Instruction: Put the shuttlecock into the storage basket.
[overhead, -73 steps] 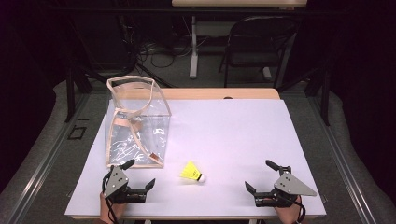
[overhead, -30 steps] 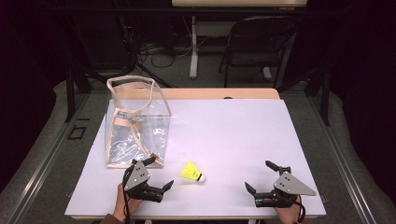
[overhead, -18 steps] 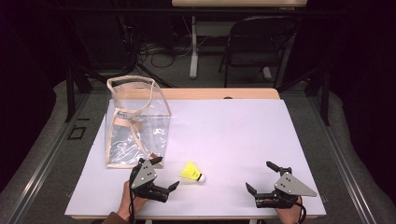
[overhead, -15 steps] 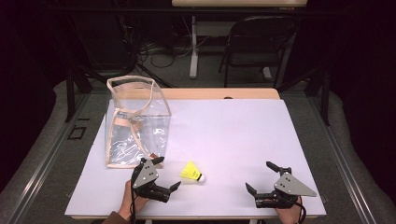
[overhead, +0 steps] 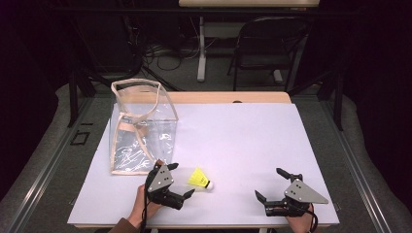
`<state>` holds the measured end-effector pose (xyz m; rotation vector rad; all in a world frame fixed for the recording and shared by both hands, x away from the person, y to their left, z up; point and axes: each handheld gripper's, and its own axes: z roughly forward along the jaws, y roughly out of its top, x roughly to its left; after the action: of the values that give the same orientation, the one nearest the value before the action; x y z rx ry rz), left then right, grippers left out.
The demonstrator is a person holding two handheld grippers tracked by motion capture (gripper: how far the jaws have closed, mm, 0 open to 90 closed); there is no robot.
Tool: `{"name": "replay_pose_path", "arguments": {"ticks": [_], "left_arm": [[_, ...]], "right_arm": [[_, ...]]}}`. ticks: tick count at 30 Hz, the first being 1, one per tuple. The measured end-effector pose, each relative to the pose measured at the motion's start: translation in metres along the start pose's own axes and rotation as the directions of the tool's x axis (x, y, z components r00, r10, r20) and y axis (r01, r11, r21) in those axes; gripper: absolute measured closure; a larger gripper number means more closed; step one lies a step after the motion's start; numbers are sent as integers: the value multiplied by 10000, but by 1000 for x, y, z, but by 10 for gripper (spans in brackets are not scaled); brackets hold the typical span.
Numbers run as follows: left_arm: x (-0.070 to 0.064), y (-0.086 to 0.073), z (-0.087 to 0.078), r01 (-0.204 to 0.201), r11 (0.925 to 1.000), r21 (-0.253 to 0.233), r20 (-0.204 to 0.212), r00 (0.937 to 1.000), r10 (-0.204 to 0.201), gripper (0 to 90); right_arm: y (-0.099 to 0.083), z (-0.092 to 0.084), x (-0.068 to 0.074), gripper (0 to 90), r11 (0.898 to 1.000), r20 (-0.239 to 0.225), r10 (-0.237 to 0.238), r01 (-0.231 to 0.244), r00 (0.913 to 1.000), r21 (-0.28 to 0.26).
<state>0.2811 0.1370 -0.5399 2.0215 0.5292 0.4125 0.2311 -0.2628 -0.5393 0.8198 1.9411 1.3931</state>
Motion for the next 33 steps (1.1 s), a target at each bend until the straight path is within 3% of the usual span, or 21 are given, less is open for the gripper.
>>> {"name": "replay_pose_path", "arguments": {"ticks": [3, 6, 8, 17, 29, 33], "left_arm": [[-1, 1, 4, 12, 9998, 183, 138, 9999, -15, 18], [-3, 2, 7, -121, 9994, 324, 230, 9997, 113, 163], [-3, 2, 10, -121, 9991, 413, 250, 9996, 111, 166], [1, 4, 20, 220, 9961, 856, 629, 9976, -274, 397], [8, 2, 25, 386, 9918, 1216, 1530, 9866, -572, 591], [9, 0, 27, 372, 9913, 1259, 1906, 9798, -610, 633]], "right_arm": [[0, -1, 0, 0, 10000, -7, 56, -56, 10000, 4], [0, 0, -1, 0, 10000, -23, 31, -31, 10000, 18], [0, 0, 0, 0, 10000, -36, 32, -32, 10000, 22], [-1, 0, -1, 0, 9999, -86, 4, -3, 10000, 121], [-1, 0, 0, 0, 9999, -49, -30, 31, 10000, 157], [-1, 0, 0, 0, 9999, -67, -43, 44, 10000, 166]]}}
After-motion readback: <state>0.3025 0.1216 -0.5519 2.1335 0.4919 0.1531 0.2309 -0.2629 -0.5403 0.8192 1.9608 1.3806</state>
